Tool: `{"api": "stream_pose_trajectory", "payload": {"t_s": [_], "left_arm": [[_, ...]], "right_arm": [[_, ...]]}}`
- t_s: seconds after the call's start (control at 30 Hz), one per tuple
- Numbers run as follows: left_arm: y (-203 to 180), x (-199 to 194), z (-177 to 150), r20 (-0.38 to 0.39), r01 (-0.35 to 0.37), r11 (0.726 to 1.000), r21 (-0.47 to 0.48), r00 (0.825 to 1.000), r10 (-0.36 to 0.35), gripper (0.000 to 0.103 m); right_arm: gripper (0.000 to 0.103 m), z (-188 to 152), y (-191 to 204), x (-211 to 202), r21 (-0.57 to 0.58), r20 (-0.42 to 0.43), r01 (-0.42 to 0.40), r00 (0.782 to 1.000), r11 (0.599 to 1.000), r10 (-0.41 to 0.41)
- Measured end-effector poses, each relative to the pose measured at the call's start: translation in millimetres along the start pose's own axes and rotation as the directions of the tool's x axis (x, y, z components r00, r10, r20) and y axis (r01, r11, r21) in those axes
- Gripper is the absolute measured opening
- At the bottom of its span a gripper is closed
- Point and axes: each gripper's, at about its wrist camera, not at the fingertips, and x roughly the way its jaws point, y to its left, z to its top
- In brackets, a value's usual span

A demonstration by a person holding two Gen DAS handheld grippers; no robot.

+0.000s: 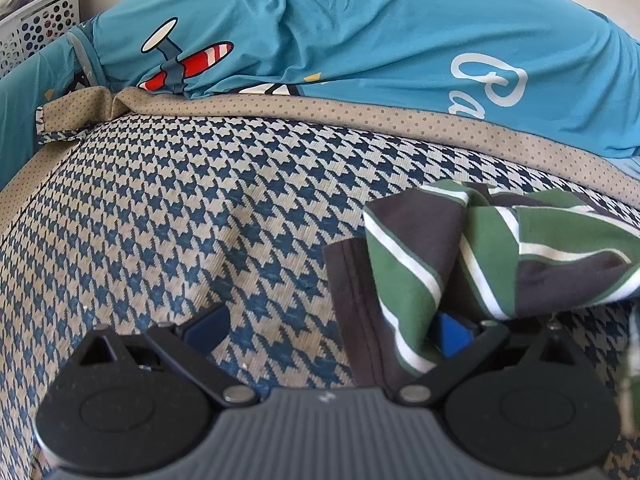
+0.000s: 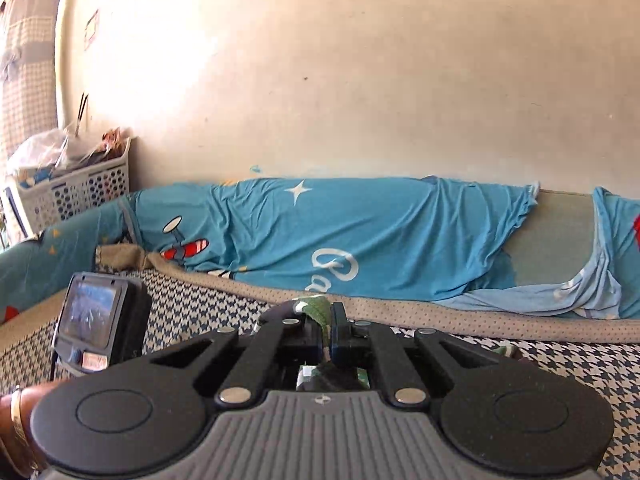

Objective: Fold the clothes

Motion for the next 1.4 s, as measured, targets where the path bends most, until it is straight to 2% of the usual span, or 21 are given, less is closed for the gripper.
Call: {"api": "stream_pose_trajectory", "payload": {"t_s": [0.13,0.23,0.3,0.37,0.4,0.43,0.47,0.53,0.63,0.93,1.0,1.1,1.27,1.4], "left_arm": [[1.4,0.0,0.4,0.008,-0.018,1.0,-0.003,1.0,0.018,0.103],[-0.6,0.3,-0.4,0.008,-0.024,1.0,-0.003,1.0,0.024,0.103],[-4.2,0.7,-2.4,0.0,-0.016,1.0,0.003,1.0,0.016,0.103],[-9.2,-0.1,-4.6,0.0,-0.009,1.0,0.017,1.0,0.009,0.103],[-10.8,-0.6,-5.0,0.002,-0.008,1.0,0.022,1.0,0.008,0.103],[-12.3,-1.2,-5.2,0.004,-0.007,1.0,0.027,1.0,0.007,0.103],[-13.7,-1.7,-5.5,0.006,-0.006,0.999,0.031,1.0,0.006,0.103],[-13.9,-2.8,-5.1,0.007,-0.001,1.0,0.026,1.0,0.001,0.103],[-14.5,-5.2,-4.5,0.008,0.006,1.0,0.023,1.0,-0.007,0.103],[-21.8,-20.8,-7.7,0.022,0.041,0.998,0.042,0.999,-0.042,0.103],[-25.4,-24.4,-9.3,0.024,0.049,0.997,0.055,0.998,-0.051,0.103],[-31.5,-29.7,-11.5,0.029,0.058,0.996,0.073,0.998,-0.06,0.103],[-41.7,-38.5,-15.1,0.037,0.071,0.992,0.104,0.996,-0.075,0.103],[-46.6,-43.3,-18.1,0.039,0.079,0.99,0.12,0.996,-0.084,0.103]], "right_arm": [[0.005,6.3,-22.9,-11.9,0.05,0.008,0.04,0.999,0.998,-0.04],[0.005,1.6,-36.9,-12.2,0.062,-0.048,0.118,0.992,0.991,-0.115],[0.005,-7.0,-46.3,-4.2,0.045,-0.13,0.196,0.973,0.98,-0.189],[0.007,-18.6,-53.7,6.4,0.011,-0.217,0.282,0.937,0.959,-0.273],[0.013,-23.9,-57.0,11.2,-0.009,-0.255,0.317,0.916,0.948,-0.309],[0.016,-26.9,-58.6,12.9,-0.023,-0.275,0.32,0.909,0.947,-0.313],[0.017,-28.5,-60.6,11.4,-0.023,-0.279,0.314,0.91,0.949,-0.307],[0.03,-24.8,-63.1,5.7,-0.009,-0.262,0.297,0.921,0.955,-0.289],[0.042,-17.2,-65.5,-3.1,-0.007,-0.237,0.288,0.93,0.957,-0.282],[0.046,-9.8,-57.5,-16.7,-0.054,-0.223,0.265,0.936,0.963,-0.271],[0.053,-11.9,-55.7,-15.8,-0.085,-0.257,0.245,0.931,0.966,-0.259],[0.057,-17.6,-52.8,-18.8,-0.114,-0.282,0.253,0.919,0.961,-0.276],[0.057,-25.3,-48.3,-27.5,-0.137,-0.31,0.27,0.902,0.953,-0.3],[0.059,-19.9,-40.5,-45.1,-0.148,-0.263,0.274,0.915,0.95,-0.305]]}}
